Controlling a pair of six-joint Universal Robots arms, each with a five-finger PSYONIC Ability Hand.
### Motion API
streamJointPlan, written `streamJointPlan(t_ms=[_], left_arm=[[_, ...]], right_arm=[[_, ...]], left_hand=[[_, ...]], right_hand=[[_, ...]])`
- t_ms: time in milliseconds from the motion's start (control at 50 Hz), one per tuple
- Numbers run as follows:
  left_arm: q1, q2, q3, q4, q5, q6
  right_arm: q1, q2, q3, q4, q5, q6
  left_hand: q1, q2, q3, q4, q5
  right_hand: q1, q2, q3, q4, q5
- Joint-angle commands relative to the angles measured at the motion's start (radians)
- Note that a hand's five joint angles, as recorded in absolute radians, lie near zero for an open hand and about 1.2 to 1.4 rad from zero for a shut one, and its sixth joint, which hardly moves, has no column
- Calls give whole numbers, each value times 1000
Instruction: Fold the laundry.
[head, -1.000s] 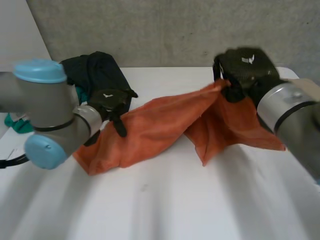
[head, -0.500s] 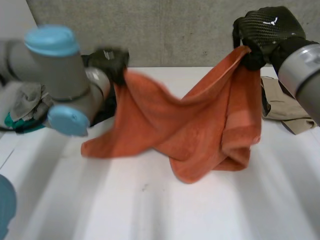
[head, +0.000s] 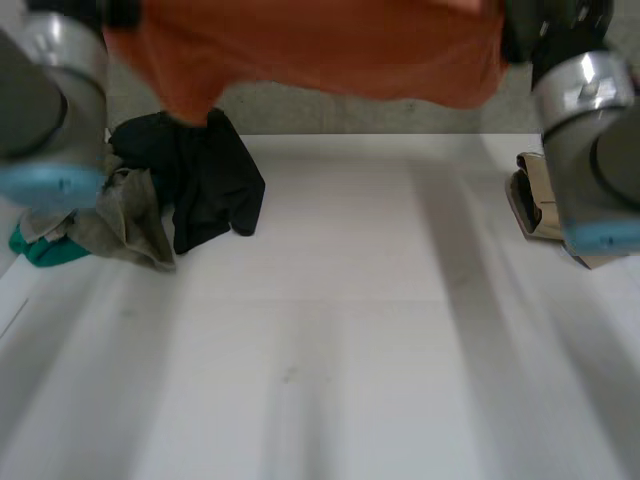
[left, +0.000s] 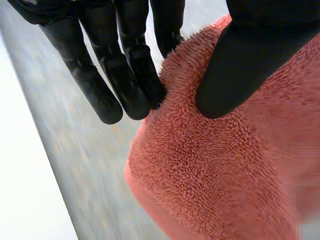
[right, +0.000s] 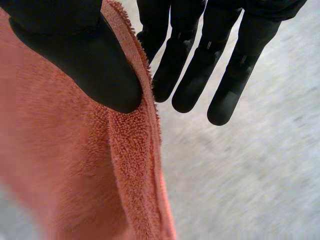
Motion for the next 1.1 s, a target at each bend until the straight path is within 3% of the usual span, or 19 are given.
streamJointPlan(t_ms=[20,200,280,420,640,820,960,1100], left_arm=[[28,-11,-329,19,112,4],[77,-60,-505,27,146,26],[103,-47,-516,21,152,27],[129,20,-511,-31,152,20],[161,100,-502,-91,158,-11],[192,106,-487,-111,159,-12],[212,127,-484,-131,167,-14],[212,146,-484,-165,195,-12]], right_arm=[[3,18,234,74,-107,-25],[-39,234,278,51,-127,-19],[-57,315,223,77,-118,22],[-106,384,102,192,-81,204],[-162,392,-6,430,-92,412],[-183,340,-9,512,-165,285],[-175,276,40,484,-109,18],[-165,234,61,508,-129,-103]], left_hand=[[221,201,203,198,252],[221,201,203,198,252],[221,201,203,198,252],[221,201,203,198,252],[221,201,203,198,252],[221,201,203,198,252],[221,201,203,198,252],[221,201,203,198,252]], right_hand=[[281,217,208,200,208],[281,217,207,200,207],[-167,-231,-240,-247,-240],[-462,-526,-535,-542,-535],[-447,-511,-521,-528,-521],[-415,-479,-489,-496,-489],[-350,-414,-424,-431,-424],[-365,-429,-439,-446,-438]])
